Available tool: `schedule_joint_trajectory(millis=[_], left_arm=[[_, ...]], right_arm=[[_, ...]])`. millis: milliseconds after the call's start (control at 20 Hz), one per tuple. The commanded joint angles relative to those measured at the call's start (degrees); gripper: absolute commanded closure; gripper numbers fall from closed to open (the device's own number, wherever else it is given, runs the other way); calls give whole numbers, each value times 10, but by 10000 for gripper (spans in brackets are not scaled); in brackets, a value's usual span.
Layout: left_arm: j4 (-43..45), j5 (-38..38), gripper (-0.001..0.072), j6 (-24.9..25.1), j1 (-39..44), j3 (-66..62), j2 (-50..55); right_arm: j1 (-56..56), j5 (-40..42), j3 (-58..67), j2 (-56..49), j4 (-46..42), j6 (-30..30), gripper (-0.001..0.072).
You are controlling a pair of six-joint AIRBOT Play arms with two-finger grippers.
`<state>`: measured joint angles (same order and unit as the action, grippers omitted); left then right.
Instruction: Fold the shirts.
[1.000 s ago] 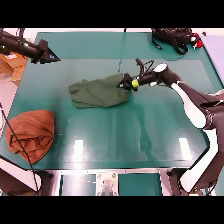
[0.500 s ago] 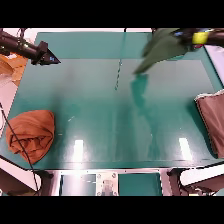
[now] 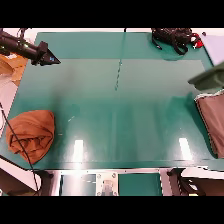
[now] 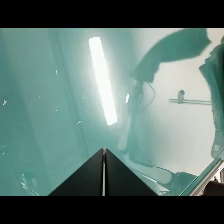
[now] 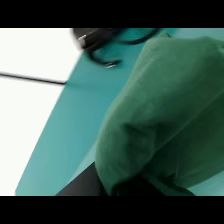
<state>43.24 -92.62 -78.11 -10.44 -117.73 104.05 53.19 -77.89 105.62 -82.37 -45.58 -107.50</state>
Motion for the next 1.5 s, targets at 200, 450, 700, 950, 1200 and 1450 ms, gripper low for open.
schedule_joint_trajectory(millis=[200,450,700,950,1200,1450], left_arm=[[0,0,688,0,0,0,0],[0,0,688,0,0,0,0],[0,1,688,0,0,0,0],[-31,21,691,-11,1,0,-28],[56,28,691,-11,9,93,-144],[148,91,691,-14,64,398,-364]], right_arm=[[184,-39,-239,121,-151,-60,701],[269,-25,-401,143,-192,9,699],[291,-2,-448,141,-247,62,29],[176,-3,-344,141,-129,62,448],[-89,44,-320,141,-116,117,701],[-309,66,-407,188,-133,174,701]])
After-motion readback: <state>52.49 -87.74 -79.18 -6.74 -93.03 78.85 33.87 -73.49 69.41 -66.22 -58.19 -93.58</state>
